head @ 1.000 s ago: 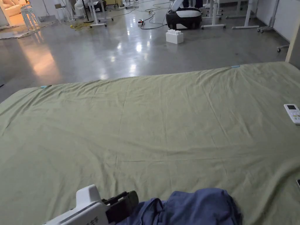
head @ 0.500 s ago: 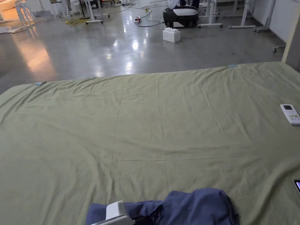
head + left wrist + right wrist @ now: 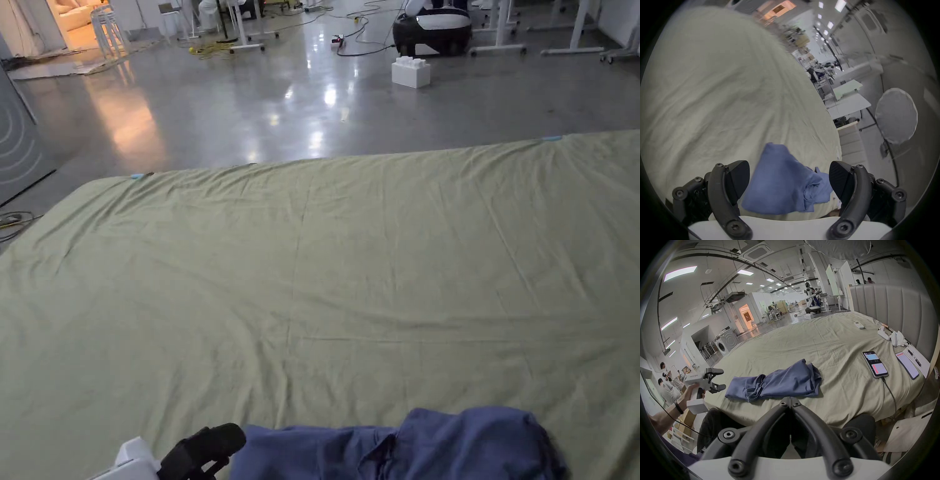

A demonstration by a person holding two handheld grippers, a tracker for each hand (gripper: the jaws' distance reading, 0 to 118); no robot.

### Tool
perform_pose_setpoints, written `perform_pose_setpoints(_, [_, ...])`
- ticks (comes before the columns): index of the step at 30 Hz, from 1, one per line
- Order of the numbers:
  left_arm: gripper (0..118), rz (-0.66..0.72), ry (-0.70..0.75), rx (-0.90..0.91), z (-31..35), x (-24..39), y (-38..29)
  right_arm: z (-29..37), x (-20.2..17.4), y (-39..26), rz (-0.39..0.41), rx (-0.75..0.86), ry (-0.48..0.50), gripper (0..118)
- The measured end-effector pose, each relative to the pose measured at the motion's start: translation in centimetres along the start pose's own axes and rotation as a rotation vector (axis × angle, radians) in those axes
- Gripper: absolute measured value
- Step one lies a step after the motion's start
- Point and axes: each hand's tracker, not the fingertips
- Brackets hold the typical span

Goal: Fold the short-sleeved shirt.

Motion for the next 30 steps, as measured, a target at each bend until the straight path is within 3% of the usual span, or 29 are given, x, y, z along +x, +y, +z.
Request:
perform_pose_setpoints(3, [94, 0.045, -0.04, -0.076, -2.2, -0.4, -1.9, 0.5, 0.2, -0.1, -0.001, -0.001, -0.017, 0])
perform_pose_setpoints(4, [84, 0.027, -0.044, -0.06, -2.5, -0.2, -2.4, 0.6, 0.2, -0.1, -0.001, -0.001, -0.024, 0])
perform_pose_setpoints(5, [65, 0.025, -0.029, -0.071, -3.1, 0.0, -2.8, 0.8, 0.2, -0.1, -0.002, -0.001, -0.034, 0])
perform_pose_setpoints(6, [35, 0.028, -0.023, -0.066, -3.5, 0.2, -3.4, 0.9, 0.3, -0.1, -0.004, 0.0, -0.038, 0])
perform_pose_setpoints(7, [19, 0.037, -0.022, -0.043, -3.5, 0.1, -3.5, 1.0, 0.3, 0.0, -0.006, 0.0, -0.041, 0])
perform_pose_setpoints(12, [15, 0.066, -0.074, 0.032, -0.3, -0.1, -1.8, 1.1, 0.3, 0.3, -0.004, 0.004, -0.042, 0])
perform_pose_setpoints(15, [15, 0.004, -0.087, 0.061, 3.2, 0.7, 0.0, 0.5, 0.3, 0.3, -0.016, 0.005, -0.022, 0])
perform_pose_setpoints(19, [15, -0.185, 0.05, 0.12, 7.1, 2.3, 2.0, -0.2, -0.2, 0.3, -0.009, 0.006, 0.008, 0])
perform_pose_setpoints(21, [15, -0.212, 0.044, 0.157, 7.5, 4.5, 1.5, -0.4, -0.5, 0.1, -0.014, 0.008, 0.029, 0])
perform_pose_setpoints(24, [14, -0.295, -0.06, 0.111, 3.9, 8.9, -2.5, -1.0, -0.7, -0.5, -0.03, -0.009, 0.044, 0])
perform_pose_setpoints(30, [15, -0.58, 0.113, -0.102, -8.3, 16.3, -14.2, 2.1, -1.0, -0.9, 0.031, 0.042, 0.05, 0])
